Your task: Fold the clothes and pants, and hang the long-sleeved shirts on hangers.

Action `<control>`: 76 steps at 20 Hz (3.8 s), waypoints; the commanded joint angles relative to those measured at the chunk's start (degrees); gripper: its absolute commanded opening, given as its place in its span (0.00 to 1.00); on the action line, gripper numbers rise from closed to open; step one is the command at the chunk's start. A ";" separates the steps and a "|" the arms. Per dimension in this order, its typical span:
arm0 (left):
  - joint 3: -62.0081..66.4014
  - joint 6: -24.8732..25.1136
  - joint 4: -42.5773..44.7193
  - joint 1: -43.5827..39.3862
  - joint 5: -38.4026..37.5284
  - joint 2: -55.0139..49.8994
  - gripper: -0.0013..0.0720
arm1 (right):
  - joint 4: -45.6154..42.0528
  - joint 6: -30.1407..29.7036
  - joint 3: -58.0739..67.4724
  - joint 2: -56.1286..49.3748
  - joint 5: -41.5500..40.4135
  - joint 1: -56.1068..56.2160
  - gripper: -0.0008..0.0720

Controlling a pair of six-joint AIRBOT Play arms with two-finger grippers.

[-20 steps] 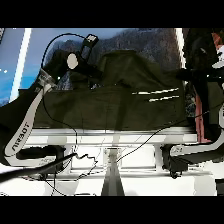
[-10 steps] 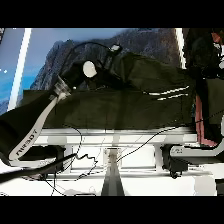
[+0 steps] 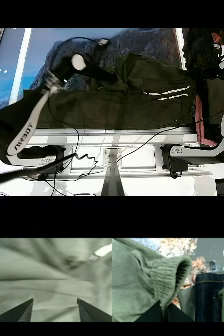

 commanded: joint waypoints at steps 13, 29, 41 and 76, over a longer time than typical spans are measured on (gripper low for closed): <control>-0.17 14.69 0.28 21.24 -4.02 -11.21 0.68 | -0.04 0.02 -0.02 0.04 0.04 0.04 0.05; 0.92 18.84 4.63 15.80 5.11 -13.38 0.04 | 0.35 0.02 -0.02 0.04 -0.13 0.07 0.05; 5.29 13.66 29.94 26.51 4.76 15.98 0.04 | 6.38 0.00 0.00 0.04 -1.20 0.13 0.05; 5.22 2.19 35.43 44.13 -17.22 28.76 0.04 | 8.92 -0.09 0.00 -0.33 -17.03 5.18 0.05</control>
